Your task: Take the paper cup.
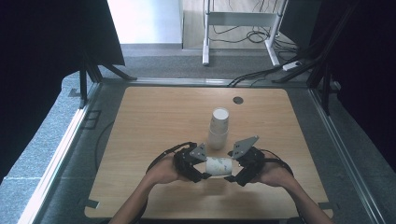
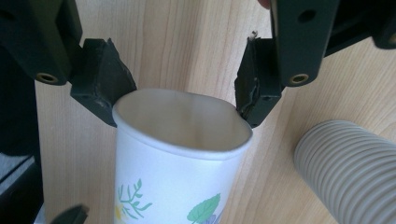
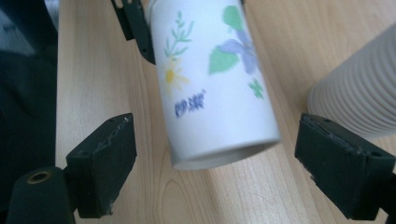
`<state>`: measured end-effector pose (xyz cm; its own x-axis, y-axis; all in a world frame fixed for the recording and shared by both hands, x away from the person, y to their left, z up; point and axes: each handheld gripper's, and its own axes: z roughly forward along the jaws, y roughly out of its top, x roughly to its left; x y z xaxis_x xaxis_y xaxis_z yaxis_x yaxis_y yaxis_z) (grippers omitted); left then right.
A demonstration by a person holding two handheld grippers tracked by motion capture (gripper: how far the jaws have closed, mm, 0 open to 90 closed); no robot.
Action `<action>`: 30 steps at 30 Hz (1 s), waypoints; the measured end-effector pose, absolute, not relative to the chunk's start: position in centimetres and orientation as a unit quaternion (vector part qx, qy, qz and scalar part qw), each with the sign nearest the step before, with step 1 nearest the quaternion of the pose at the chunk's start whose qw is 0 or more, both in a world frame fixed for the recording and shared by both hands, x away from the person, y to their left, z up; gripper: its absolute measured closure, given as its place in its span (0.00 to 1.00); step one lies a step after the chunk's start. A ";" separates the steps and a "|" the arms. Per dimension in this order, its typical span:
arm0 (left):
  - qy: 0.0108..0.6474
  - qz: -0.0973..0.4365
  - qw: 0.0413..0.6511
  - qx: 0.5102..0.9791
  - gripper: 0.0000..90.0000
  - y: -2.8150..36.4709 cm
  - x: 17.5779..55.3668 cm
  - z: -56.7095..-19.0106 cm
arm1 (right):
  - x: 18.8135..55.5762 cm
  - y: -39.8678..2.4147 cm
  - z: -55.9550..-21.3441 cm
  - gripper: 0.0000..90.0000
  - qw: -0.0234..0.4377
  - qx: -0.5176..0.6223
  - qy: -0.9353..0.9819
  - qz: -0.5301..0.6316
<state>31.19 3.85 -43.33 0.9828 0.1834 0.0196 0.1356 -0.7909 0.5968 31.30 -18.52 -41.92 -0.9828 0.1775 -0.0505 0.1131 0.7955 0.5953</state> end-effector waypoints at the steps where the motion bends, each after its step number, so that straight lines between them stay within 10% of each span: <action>1: 0.084 0.038 0.312 0.945 0.43 3.8 31.2 -43.3 | 31.3 -18.5 -41.9 0.15 0.052 0.077 0.946 0.310; 30: 0.053 0.034 0.252 0.966 0.42 1.4 31.1 -43.1 | 31.1 -15.5 -44.1 0.41 0.065 0.020 0.982 0.176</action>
